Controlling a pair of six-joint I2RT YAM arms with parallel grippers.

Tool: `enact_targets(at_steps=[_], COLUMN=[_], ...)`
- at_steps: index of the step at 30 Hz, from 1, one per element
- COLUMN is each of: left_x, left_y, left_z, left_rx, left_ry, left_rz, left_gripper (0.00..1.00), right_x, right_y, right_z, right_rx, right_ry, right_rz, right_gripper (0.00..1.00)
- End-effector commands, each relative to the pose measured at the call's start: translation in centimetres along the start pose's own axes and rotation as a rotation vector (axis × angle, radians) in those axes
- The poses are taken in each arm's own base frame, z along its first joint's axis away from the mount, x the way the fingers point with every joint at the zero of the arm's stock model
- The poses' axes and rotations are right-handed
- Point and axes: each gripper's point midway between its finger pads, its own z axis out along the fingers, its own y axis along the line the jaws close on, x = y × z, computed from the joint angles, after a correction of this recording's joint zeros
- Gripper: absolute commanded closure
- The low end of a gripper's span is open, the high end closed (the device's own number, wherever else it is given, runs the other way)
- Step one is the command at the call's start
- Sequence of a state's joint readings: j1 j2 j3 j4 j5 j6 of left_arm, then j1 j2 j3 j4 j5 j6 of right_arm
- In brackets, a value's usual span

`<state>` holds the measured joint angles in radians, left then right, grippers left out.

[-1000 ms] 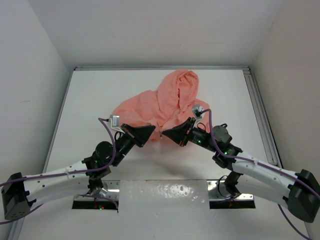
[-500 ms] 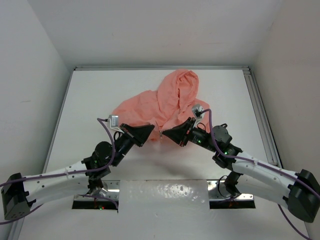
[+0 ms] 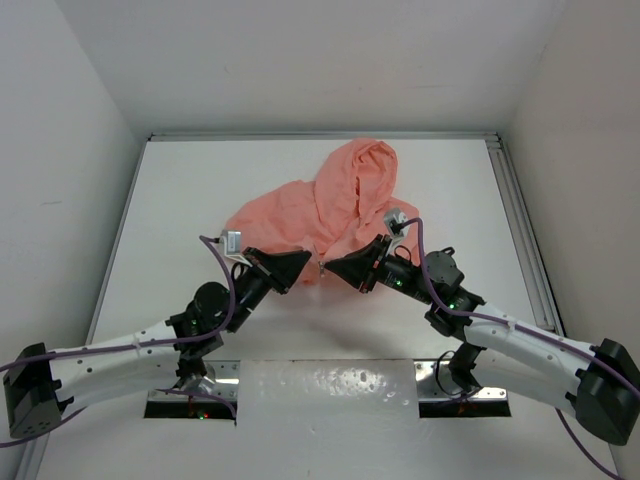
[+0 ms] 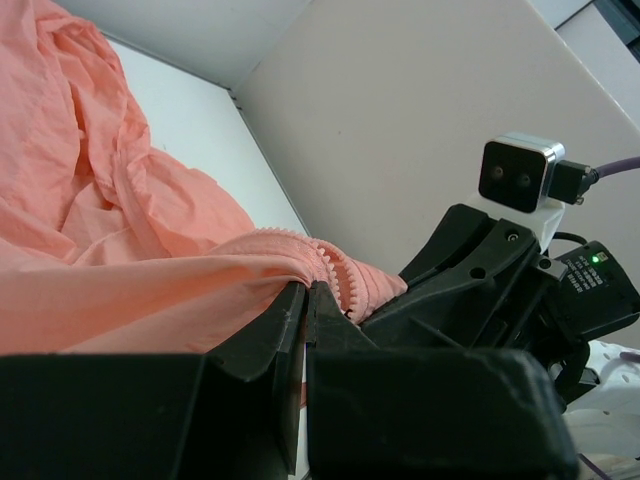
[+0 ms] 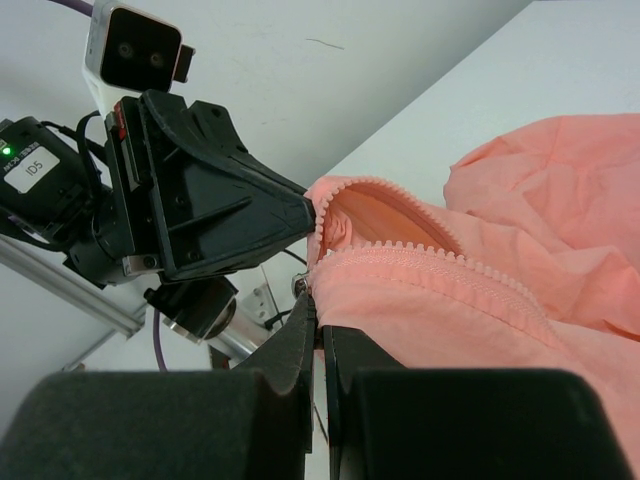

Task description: Zip up the jacket

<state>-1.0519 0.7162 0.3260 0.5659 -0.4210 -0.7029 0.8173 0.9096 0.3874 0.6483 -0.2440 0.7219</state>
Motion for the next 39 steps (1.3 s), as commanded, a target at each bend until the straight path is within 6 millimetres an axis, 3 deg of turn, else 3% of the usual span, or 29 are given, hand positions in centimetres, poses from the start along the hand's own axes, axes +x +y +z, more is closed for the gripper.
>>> enact_targets(at_steps=[1,15,39], left_x=[-0.9,-1.6,-0.4], left_y=[-0.9,-0.9,-1.0], left_z=[0.1,-0.2,0.2], left_rx=[0.04,0.038,0.045], left_ry=[-0.033,-0.058,-0.02], left_rz=[-0.009,-0.01,-0.013], left_gripper=[1.0,1.0,1.0], right_x=[-1.9,-1.7,-2.1], right_y=[0.9,0.7,0.9], right_z=[0.3,0.3,0.0], right_rx=[-0.029,-0.018,-0.021], right_ry=[-0.053,-0.044,-0.058], right_rz=[-0.029,-0.033,-0.04], right_gripper=[1.0,1.0,1.0])
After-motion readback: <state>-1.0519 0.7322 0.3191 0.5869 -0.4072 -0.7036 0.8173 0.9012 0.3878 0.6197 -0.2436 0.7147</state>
